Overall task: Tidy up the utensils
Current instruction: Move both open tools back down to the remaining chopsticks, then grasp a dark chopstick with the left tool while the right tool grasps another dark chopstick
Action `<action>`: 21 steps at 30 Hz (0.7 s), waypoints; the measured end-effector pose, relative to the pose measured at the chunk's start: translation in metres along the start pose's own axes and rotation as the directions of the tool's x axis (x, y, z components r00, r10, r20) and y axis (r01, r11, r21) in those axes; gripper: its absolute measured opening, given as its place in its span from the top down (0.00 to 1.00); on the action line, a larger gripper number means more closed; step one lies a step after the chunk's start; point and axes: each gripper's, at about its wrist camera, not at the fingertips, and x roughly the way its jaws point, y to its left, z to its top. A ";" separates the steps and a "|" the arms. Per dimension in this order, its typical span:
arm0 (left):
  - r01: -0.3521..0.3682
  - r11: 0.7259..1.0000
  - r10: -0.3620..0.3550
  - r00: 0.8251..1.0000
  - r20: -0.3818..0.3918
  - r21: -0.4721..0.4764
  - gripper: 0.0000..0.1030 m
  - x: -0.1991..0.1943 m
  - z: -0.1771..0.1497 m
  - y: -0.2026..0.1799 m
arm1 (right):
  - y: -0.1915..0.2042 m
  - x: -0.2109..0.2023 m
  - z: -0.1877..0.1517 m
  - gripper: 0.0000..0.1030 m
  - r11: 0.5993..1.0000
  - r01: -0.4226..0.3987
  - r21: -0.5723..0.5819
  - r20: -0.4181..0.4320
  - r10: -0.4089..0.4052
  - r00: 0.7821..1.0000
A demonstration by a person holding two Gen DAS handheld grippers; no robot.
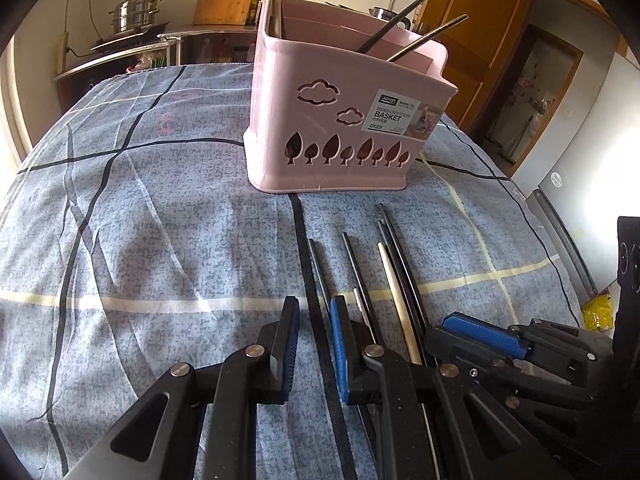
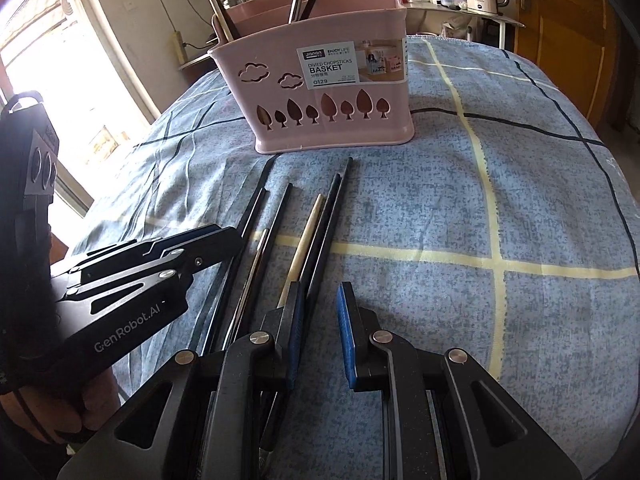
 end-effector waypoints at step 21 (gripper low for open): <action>-0.023 0.999 0.024 1.000 -0.011 0.045 0.93 0.002 0.003 0.002 | -0.006 -0.010 -0.008 0.89 0.997 0.071 -0.040 -0.019 -0.072 0.997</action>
